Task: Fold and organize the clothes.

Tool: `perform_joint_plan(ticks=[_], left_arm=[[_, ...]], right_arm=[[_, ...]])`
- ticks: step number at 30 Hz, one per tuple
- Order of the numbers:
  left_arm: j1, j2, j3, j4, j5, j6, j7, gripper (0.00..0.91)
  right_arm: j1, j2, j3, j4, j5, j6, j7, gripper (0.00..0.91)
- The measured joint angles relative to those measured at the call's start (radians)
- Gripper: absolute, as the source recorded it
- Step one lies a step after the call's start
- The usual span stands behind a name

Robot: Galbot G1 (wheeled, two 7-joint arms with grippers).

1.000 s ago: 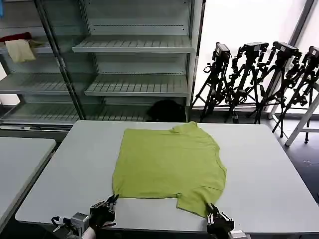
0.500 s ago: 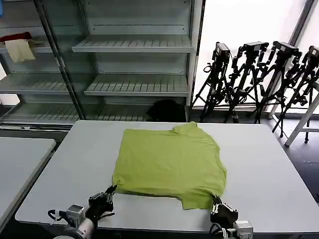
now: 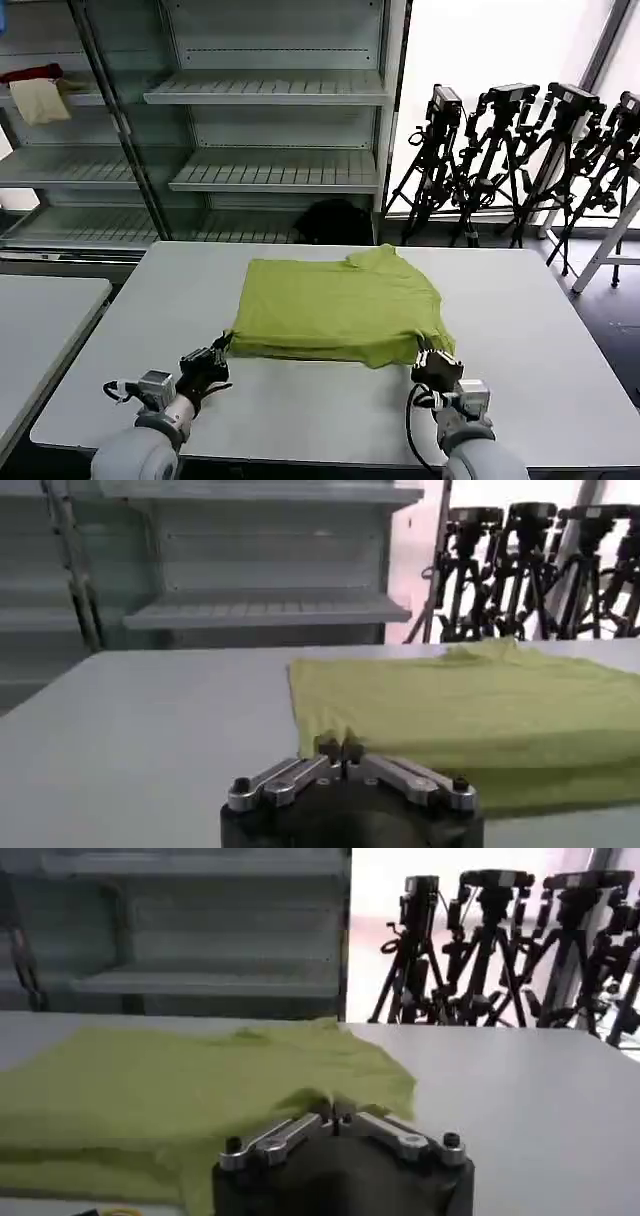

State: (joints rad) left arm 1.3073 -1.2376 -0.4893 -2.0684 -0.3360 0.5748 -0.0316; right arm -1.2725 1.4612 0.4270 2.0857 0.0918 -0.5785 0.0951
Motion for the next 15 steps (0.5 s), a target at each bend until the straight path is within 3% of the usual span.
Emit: perform_joint_plan(ticks=[8, 9, 10, 11, 15], left_arm=[[-0.037, -0.008, 0.019, 0.051, 0.042, 0.001, 0.010, 0.010], [-0.040, -0.009, 0.021, 0.055, 0.046, 0.001, 0.012, 0.020], [-0.043, -0.011, 0.022, 0.058, 0.051, 0.001, 0.013, 0.161], [-0.046, -0.013, 0.023, 0.061, 0.055, 0.001, 0.014, 0.907], [-0.052, -0.022, 0.024, 0.065, 0.069, 0.001, 0.014, 0.907]], right_arm=[[0.061, 0.018, 0.000, -0.073, -0.026, 0.000, -0.012, 0.000], [0.066, 0.018, 0.002, -0.080, -0.028, 0.000, -0.013, 0.282], [0.072, 0.019, 0.003, -0.087, -0.031, 0.000, -0.013, 0.907], [0.078, 0.021, 0.005, -0.096, -0.034, 0.002, -0.012, 0.907], [0.099, 0.025, 0.014, -0.122, -0.043, 0.014, -0.006, 0.907]])
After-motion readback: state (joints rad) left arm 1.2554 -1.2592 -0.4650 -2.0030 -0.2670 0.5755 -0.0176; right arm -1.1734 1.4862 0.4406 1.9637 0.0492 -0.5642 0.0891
